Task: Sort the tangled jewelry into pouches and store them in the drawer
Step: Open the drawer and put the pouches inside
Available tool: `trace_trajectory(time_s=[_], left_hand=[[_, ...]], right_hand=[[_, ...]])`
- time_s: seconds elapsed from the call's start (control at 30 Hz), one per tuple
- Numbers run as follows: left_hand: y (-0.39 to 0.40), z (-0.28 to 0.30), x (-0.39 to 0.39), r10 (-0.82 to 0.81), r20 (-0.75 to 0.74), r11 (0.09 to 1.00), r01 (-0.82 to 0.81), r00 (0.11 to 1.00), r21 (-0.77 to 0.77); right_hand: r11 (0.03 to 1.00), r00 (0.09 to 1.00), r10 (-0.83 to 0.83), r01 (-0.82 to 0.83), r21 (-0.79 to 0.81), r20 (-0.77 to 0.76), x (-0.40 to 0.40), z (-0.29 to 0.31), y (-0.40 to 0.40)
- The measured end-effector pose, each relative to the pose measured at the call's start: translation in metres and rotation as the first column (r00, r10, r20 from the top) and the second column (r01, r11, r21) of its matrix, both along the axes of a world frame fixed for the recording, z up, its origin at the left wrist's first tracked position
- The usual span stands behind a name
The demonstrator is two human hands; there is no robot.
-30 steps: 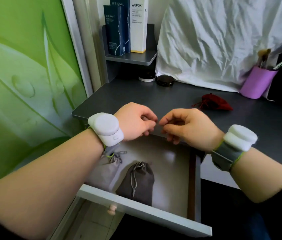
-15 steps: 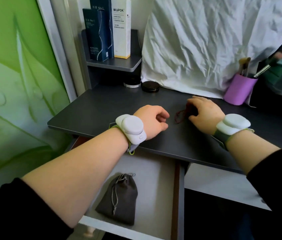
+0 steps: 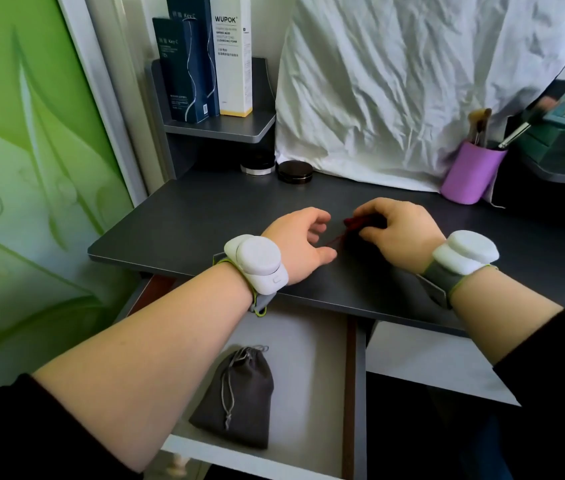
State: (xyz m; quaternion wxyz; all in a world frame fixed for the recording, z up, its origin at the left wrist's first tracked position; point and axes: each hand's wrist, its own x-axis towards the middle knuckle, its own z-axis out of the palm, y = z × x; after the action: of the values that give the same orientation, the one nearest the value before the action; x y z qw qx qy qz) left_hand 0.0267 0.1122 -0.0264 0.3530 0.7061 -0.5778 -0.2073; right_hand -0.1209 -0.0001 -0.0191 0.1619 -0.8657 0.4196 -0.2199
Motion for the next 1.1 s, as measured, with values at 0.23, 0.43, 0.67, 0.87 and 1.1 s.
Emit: trace_trajectory(time_s=[0.23, 0.43, 0.67, 0.87, 1.1], left_hand=[[0.021, 0.003, -0.002, -0.026, -0.063, 0.997, 0.021, 0.998, -0.077], [0.054, 0.005, 0.001, -0.047, -0.153, 0.995, 0.033, 0.987, -0.096], [0.091, -0.019, 0.004, -0.105, -0.218, 0.985, 0.131, 0.97, 0.111], [0.107, -0.052, 0.0, -0.197, -0.041, 0.913, 0.198, 0.98, 0.357], [0.113, -0.061, 0.005, -0.239, 0.104, 0.852, 0.156, 0.966, 0.5]], right_hand=[[0.951, 0.952, 0.105, -0.181, 0.25, 0.289, -0.007, 0.026, 0.047], [0.841, 0.913, 0.141, -0.315, 0.439, 0.383, -0.013, 0.035, 0.083], [0.803, 0.952, 0.219, -0.3, 0.515, 0.213, -0.016, 0.006, 0.116], [0.794, 0.957, 0.29, -0.227, 0.563, -0.024, -0.012, -0.034, 0.141], [0.815, 0.926, 0.325, -0.17, 0.554, -0.193, -0.006, -0.062, 0.154]])
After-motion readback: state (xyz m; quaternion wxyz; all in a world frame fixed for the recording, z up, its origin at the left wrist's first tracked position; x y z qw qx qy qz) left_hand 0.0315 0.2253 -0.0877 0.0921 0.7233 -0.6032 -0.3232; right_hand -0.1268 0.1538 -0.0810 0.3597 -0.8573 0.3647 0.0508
